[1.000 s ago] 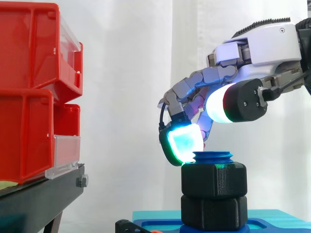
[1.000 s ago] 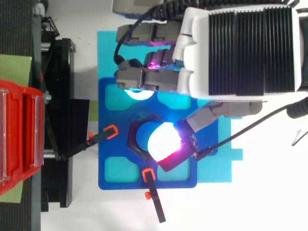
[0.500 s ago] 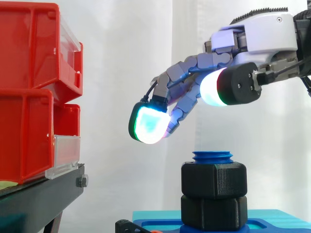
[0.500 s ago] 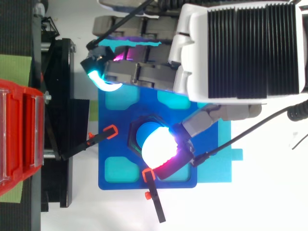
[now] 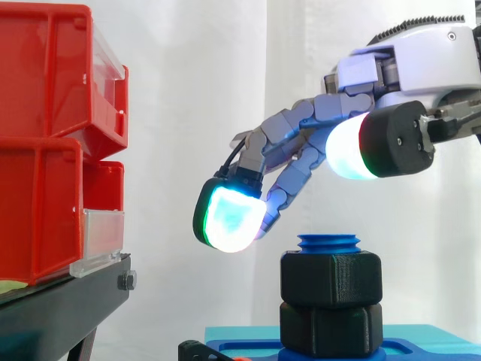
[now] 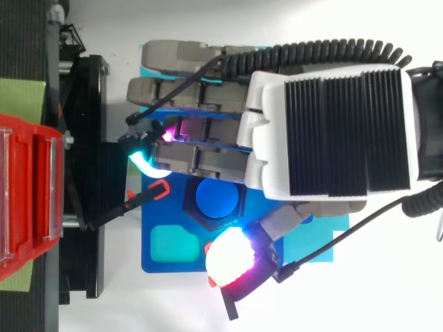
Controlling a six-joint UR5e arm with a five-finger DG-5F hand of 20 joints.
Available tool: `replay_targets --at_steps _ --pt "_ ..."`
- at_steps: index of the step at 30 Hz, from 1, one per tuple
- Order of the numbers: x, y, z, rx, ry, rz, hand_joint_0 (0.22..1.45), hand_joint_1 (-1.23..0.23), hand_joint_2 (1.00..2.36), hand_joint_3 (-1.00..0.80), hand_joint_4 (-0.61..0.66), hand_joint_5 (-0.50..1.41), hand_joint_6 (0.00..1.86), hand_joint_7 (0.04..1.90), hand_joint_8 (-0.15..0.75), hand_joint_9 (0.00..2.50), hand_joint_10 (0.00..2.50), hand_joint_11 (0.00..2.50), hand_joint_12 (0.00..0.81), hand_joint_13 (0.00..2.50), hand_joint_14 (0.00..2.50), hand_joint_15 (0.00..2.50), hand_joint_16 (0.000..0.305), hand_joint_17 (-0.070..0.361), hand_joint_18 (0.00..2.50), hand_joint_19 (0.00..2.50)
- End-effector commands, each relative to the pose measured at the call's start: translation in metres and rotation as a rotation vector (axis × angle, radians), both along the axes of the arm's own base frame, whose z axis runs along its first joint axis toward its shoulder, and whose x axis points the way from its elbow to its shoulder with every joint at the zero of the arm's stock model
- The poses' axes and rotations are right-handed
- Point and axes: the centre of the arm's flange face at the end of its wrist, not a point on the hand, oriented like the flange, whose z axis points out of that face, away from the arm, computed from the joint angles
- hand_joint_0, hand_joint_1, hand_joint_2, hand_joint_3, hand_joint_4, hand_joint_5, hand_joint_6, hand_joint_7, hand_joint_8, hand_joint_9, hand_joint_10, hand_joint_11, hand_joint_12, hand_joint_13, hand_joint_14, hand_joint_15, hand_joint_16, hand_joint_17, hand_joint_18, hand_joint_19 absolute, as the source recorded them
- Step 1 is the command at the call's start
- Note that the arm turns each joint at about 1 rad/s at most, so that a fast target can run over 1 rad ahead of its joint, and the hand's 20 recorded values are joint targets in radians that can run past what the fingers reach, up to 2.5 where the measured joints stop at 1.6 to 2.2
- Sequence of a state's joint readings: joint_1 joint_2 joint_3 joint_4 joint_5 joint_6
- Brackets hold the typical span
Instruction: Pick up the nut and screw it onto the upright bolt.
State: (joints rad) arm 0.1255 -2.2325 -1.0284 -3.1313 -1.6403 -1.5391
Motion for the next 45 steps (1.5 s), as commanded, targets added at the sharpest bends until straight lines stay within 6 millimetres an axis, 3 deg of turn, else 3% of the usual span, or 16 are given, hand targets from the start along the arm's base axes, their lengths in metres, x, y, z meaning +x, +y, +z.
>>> replay_targets --at_steps 1,14,19,45 --pt "0.001 0.001 -0.002 0.019 -0.013 -0.002 0.48 -0.11 1.00 -0.50 0.22 -0.12 0.50 0.67 0.208 0.49 0.00 0.00 0.295 0.06 0.00 0.00 0.035 0.079 0.00 0.00" --pt "0.001 0.002 -0.003 0.018 -0.010 -0.003 0.49 -0.09 1.00 -0.50 0.23 -0.09 0.50 0.79 0.215 0.45 0.00 0.00 0.297 0.03 0.00 0.00 0.036 0.081 0.00 0.00" --pt "-0.003 0.003 -0.016 0.020 0.016 0.002 0.49 -0.09 1.00 -0.50 0.24 -0.08 0.50 0.85 0.223 0.46 0.00 0.00 0.298 0.04 0.00 0.00 0.036 0.081 0.00 0.00" --pt "-0.004 -0.001 -0.016 0.021 0.020 -0.001 0.50 -0.13 1.00 -0.50 0.21 -0.05 0.50 1.10 0.236 0.53 0.00 0.00 0.284 0.12 0.00 0.00 0.033 0.075 0.00 0.00"
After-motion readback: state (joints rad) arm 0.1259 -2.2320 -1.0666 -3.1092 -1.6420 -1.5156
